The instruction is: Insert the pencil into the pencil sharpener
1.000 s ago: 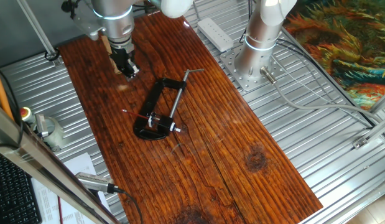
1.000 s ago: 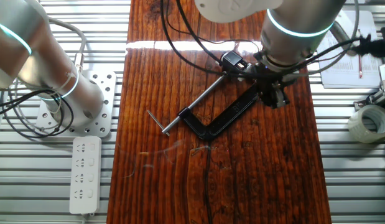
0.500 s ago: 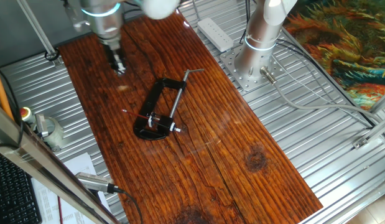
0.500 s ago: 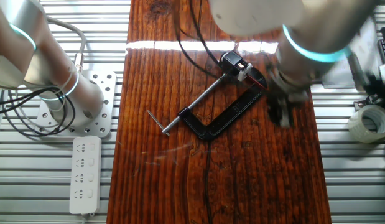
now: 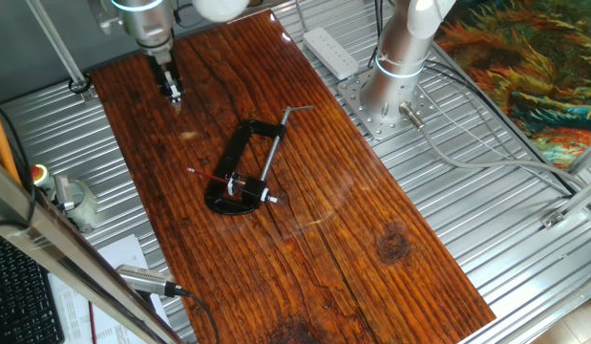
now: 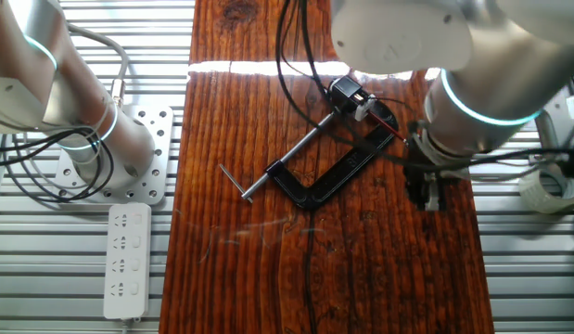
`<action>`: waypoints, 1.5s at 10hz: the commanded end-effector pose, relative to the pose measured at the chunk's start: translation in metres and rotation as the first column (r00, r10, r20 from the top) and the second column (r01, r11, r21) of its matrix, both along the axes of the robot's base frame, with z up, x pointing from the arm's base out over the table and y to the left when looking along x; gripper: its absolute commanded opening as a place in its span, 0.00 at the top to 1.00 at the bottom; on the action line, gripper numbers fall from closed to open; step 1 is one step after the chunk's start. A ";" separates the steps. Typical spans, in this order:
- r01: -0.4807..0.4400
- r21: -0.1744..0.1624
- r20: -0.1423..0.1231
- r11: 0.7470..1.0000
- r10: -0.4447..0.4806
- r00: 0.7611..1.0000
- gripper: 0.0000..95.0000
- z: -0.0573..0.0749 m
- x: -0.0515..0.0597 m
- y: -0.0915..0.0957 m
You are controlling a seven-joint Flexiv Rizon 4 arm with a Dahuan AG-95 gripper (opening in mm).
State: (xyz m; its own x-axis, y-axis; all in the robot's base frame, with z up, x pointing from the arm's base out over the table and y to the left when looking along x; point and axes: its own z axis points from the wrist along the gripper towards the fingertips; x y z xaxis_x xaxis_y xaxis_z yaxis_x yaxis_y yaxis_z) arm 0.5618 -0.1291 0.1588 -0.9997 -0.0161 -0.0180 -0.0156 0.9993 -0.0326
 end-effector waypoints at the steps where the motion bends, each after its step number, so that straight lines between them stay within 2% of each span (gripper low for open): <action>1: 0.016 0.005 -0.008 1.000 -0.016 1.000 1.00 -0.002 0.002 0.007; 3: 0.017 0.040 -0.022 0.999 -0.016 1.000 1.00 -0.002 0.002 0.007; 8: 0.015 0.003 -0.005 1.000 -0.015 1.000 1.00 -0.002 0.002 0.007; 10: 0.012 -0.021 -0.001 1.000 -0.012 1.000 1.00 -0.002 0.002 0.007; 15: -0.012 -0.012 0.007 1.000 0.012 1.000 1.00 -0.002 0.002 0.007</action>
